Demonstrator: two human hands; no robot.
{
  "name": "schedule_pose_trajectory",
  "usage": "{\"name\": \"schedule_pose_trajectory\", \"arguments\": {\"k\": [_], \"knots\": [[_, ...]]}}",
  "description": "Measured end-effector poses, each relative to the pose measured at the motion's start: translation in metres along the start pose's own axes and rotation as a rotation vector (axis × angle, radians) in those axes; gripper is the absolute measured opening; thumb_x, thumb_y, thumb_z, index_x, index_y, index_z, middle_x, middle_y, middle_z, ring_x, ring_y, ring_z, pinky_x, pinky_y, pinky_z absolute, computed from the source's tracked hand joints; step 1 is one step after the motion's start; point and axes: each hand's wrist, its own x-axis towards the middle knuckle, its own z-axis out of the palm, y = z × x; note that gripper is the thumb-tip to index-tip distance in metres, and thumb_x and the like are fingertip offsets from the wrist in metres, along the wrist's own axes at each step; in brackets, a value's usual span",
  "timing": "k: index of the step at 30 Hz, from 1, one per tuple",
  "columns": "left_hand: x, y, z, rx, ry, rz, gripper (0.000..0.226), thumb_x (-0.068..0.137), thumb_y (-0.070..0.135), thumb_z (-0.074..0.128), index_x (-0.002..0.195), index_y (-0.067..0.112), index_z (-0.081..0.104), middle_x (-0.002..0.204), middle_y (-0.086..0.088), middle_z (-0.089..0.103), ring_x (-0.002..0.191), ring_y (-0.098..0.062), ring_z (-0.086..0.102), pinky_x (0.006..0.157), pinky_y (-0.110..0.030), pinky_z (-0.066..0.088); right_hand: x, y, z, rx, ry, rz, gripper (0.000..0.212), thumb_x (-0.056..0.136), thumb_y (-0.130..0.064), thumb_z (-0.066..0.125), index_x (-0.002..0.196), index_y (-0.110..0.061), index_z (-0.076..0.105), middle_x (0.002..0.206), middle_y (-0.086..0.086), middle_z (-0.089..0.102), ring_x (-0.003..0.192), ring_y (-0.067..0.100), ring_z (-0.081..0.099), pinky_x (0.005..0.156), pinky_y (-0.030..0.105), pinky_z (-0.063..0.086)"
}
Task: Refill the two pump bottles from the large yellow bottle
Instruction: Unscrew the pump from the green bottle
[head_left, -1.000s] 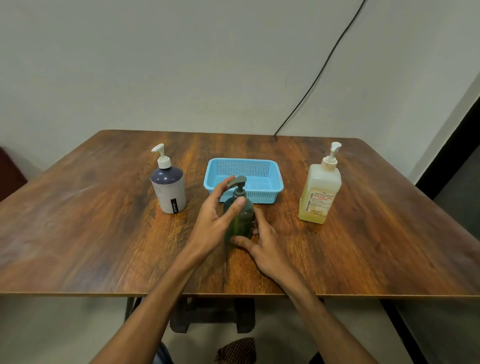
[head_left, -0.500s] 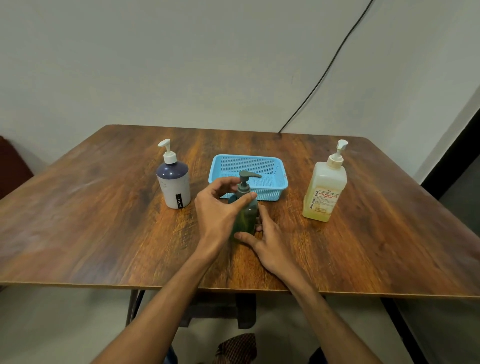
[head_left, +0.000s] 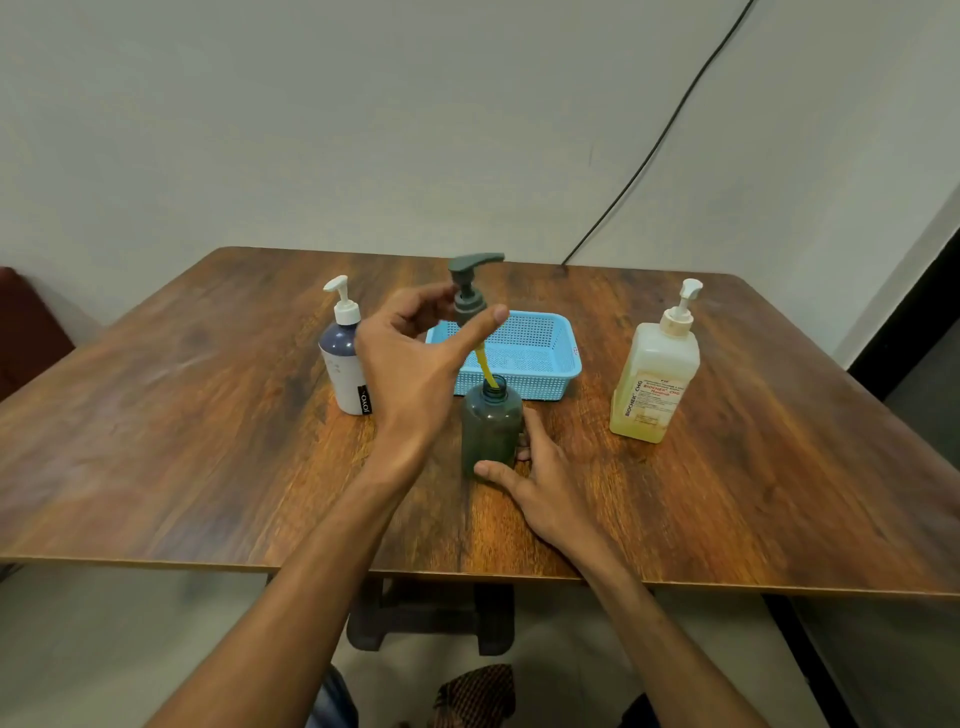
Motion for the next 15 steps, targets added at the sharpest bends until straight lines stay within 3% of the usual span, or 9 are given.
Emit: {"name": "schedule_pose_trajectory", "arguments": {"k": [5, 11, 15], "knots": [[0.004, 0.023, -0.017, -0.031, 0.082, 0.096, 0.042, 0.073, 0.028, 0.088, 0.105, 0.006, 0.073, 0.097, -0.005, 0.075, 0.09, -0.021, 0.072, 0.081, -0.039, 0.059, 0.0, 0.0, -0.001, -0.003, -0.003, 0.009, 0.07, 0.083, -0.042, 0.075, 0.138, -0.053, 0.034, 0.136, -0.021, 0.054, 0.116, -0.008, 0.052, 0.084, 0.011, 0.044], [-0.007, 0.002, -0.038, 0.115, 0.099, 0.2, 0.037, 0.076, 0.027, 0.087, 0.106, 0.014, 0.069, 0.102, -0.004, 0.071, 0.092, -0.02, 0.069, 0.077, -0.027, 0.057, 0.001, 0.002, 0.0, 0.006, 0.003, -0.008, 0.073, 0.083, -0.04, 0.076, 0.143, -0.045, 0.034, 0.136, -0.015, 0.056, 0.12, 0.002, 0.055, 0.096, 0.03, 0.049], [-0.028, -0.035, -0.046, 0.226, 0.004, 0.158, 0.034, 0.077, 0.019, 0.084, 0.105, 0.013, 0.067, 0.105, 0.0, 0.066, 0.094, -0.011, 0.066, 0.076, -0.015, 0.052, 0.0, 0.003, 0.0, 0.01, 0.006, -0.012, 0.075, 0.082, -0.041, 0.077, 0.144, -0.045, 0.034, 0.136, -0.013, 0.056, 0.117, 0.0, 0.055, 0.09, 0.021, 0.047]]}}
